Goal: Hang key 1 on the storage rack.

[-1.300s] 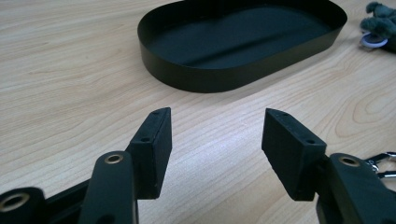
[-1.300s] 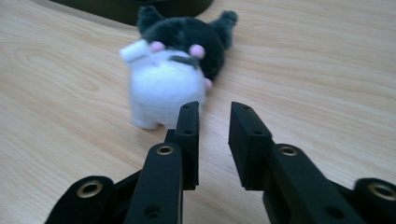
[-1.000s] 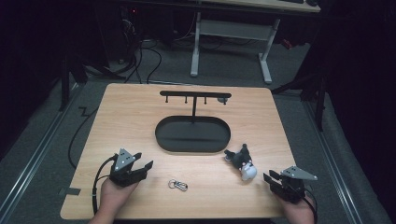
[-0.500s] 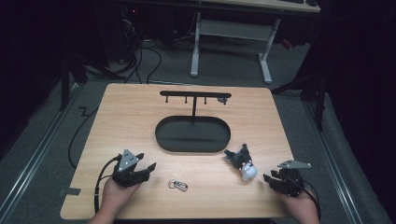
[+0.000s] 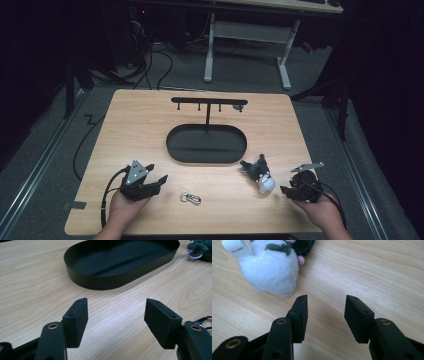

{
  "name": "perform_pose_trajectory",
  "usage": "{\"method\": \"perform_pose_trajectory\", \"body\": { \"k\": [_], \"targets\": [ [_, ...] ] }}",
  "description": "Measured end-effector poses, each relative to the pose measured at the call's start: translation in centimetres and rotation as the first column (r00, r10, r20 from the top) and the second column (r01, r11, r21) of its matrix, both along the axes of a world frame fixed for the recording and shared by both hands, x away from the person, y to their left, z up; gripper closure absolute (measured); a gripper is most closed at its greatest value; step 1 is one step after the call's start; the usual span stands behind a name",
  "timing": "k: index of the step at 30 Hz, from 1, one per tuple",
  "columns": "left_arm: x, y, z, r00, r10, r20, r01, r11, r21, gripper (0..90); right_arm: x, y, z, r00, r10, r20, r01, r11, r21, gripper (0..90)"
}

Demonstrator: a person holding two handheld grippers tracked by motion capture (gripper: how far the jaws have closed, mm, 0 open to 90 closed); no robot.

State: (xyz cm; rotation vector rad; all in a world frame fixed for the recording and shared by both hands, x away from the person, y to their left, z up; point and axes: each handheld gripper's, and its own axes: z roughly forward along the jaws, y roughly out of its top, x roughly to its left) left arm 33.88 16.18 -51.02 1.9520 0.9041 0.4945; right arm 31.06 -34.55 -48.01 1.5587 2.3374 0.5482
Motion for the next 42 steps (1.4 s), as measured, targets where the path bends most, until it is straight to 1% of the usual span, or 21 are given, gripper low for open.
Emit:
{"method": "perform_pose_trajectory", "body": {
  "k": [7, 8, 9, 16, 21, 27, 30, 34, 36, 42],
  "targets": [
    [-0.1, 0.0, 0.0, 1.0000, 0.001, 0.002, -0.001, 1.0000, -0.002, 36.2, 0.7, 0.5, 0.7, 0.9978, 0.028, -0.059, -0.030, 0.9991, -0.031, 50.4],
    [-0.1, 0.0, 0.0, 1.0000, 0.001, 0.002, -0.001, 1.0000, -0.002, 36.1, 0.7, 0.5, 0.7, 0.9978, 0.028, -0.059, -0.030, 0.9991, -0.031, 50.4],
    [-0.1, 0.0, 0.0, 1.0000, 0.001, 0.001, -0.001, 1.0000, 0.000, 36.0, 0.8, 0.6, 0.9, 0.9961, 0.039, -0.079, -0.043, 0.9978, -0.051, 49.4],
    [-0.1, 0.0, 0.0, 1.0000, -0.005, -0.003, 0.005, 1.0000, 0.004, 35.9, 1.1, 1.1, 1.3, 0.9899, 0.065, -0.126, -0.075, 0.9938, -0.082, 45.7],
    [-0.2, 0.1, -0.1, 0.9999, -0.009, -0.006, 0.009, 0.9999, 0.005, 35.9, 1.3, 1.6, 1.5, 0.9824, 0.079, -0.170, -0.093, 0.9927, -0.077, 42.0],
    [-0.2, 0.1, 0.0, 1.0000, -0.009, 0.000, 0.009, 1.0000, 0.003, 35.8, 1.5, 2.5, 1.6, 0.9764, 0.097, -0.193, -0.117, 0.9889, -0.092, 37.6],
    [-0.2, 0.2, 0.0, 1.0000, -0.009, 0.001, 0.009, 1.0000, 0.002, 35.8, 1.7, 3.0, 1.8, 0.9749, 0.106, -0.196, -0.127, 0.9872, -0.097, 34.7],
    [-0.2, 0.2, 0.0, 0.9999, -0.013, -0.003, 0.013, 0.9999, 0.005, 35.8, 2.1, 3.7, 2.0, 0.9708, 0.111, -0.213, -0.133, 0.9868, -0.093, 28.8],
    [-0.2, 0.2, 0.1, 0.9999, -0.016, 0.001, 0.016, 0.9998, 0.008, 35.9, 2.2, 4.1, 2.0, 0.9671, 0.120, -0.224, -0.142, 0.9865, -0.082, 26.4],
    [-0.2, 0.1, 0.0, 0.9998, -0.022, 0.000, 0.022, 0.9997, 0.011, 35.9, 2.6, 5.1, 1.7, 0.9590, 0.137, -0.248, -0.163, 0.9831, -0.084, 23.1]
  ]
}}
